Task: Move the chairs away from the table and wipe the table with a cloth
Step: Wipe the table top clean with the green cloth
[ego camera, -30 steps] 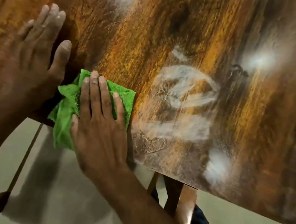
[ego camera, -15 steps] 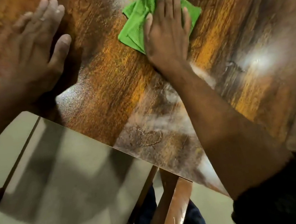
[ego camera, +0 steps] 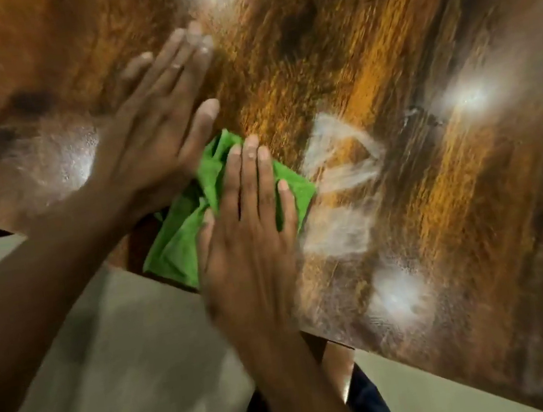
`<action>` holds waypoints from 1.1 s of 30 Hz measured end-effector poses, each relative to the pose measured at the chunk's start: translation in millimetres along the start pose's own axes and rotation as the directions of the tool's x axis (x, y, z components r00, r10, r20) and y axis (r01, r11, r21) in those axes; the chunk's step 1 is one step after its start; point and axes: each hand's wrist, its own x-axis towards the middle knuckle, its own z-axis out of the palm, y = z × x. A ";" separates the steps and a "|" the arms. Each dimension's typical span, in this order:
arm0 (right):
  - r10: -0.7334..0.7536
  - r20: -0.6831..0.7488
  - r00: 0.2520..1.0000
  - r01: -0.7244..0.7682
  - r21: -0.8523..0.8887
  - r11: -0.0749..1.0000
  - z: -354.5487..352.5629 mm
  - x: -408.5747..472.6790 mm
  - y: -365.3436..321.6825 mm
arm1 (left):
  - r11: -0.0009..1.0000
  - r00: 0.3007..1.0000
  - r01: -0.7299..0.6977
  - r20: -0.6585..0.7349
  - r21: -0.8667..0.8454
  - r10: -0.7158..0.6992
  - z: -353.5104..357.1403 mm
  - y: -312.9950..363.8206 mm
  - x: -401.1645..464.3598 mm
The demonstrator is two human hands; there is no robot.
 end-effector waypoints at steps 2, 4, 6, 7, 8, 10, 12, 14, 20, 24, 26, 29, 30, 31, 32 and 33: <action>0.037 -0.022 0.999 -0.037 -0.003 0.999 -3.5 31.9 19.3 | 0.999 0.999 0.023 0.045 -0.024 -0.022 16.4 14.4 9.6; 0.070 -0.051 0.996 -0.070 0.007 0.998 -12.1 77.1 43.7 | 0.998 0.997 0.058 0.061 -0.028 -0.056 30.0 13.3 9.3; 0.076 -0.121 0.990 -0.081 -0.035 0.996 -12.7 116.4 70.7 | 0.999 0.997 0.050 0.061 -0.018 -0.049 35.9 11.9 8.3; 0.063 -0.110 0.992 -0.069 -0.054 0.996 -12.3 127.5 81.2 | 0.999 0.997 0.042 0.062 -0.018 -0.041 36.5 12.3 7.5; 0.042 -0.109 0.993 -0.049 -0.058 0.997 -13.4 132.6 86.7 | 0.999 0.998 0.037 0.060 -0.025 -0.036 35.5 13.3 7.3; 0.005 -0.116 0.993 -0.015 -0.082 0.997 -14.1 127.9 87.9 | 0.998 0.998 0.036 0.056 -0.050 -0.033 33.3 14.1 8.0; 0.002 -0.103 0.995 -0.009 -0.065 0.998 -15.3 105.9 78.7 | 0.995 0.999 0.040 0.040 -0.090 -0.037 31.9 13.3 7.5; 0.021 -0.056 0.998 -0.024 -0.059 0.998 -15.8 67.4 63.4 | 0.990 0.999 0.045 0.015 -0.134 -0.043 31.5 11.8 6.4; 0.040 0.103 0.994 -0.038 -0.021 0.999 -11.5 -45.7 13.8 | 0.985 0.999 0.042 -0.002 -0.167 -0.043 32.6 13.8 7.5; 0.024 0.100 0.995 -0.024 0.000 1.000 -12.2 -35.5 27.3 | 0.987 1.000 0.024 -0.002 -0.158 -0.024 32.2 13.6 7.5; 0.013 0.065 0.998 -0.013 0.004 1.000 -16.2 -12.7 45.9 | 0.989 1.000 0.018 -0.001 -0.147 -0.019 31.0 14.6 7.4; 0.017 -0.044 0.999 -0.018 -0.032 0.999 -21.7 45.1 85.8 | 0.991 1.000 0.014 0.009 -0.134 -0.013 29.0 16.1 6.2; 0.011 -0.071 0.997 -0.014 -0.043 0.999 -23.5 66.9 98.3 | 0.992 1.000 0.012 0.014 -0.129 -0.011 28.6 16.9 6.4; 0.003 -0.087 0.996 -0.007 -0.050 0.999 -25.1 86.3 107.9 | 0.992 1.000 0.012 0.018 -0.122 -0.010 28.3 17.2 6.9; -0.010 -0.098 0.995 0.004 -0.059 0.998 -26.8 101.4 114.6 | 0.994 1.000 0.013 0.019 -0.112 -0.011 28.6 17.8 7.5; -0.019 -0.101 0.995 0.012 -0.069 0.998 -27.0 111.2 117.5 | 0.995 1.000 0.014 0.020 -0.099 -0.012 29.0 18.1 7.8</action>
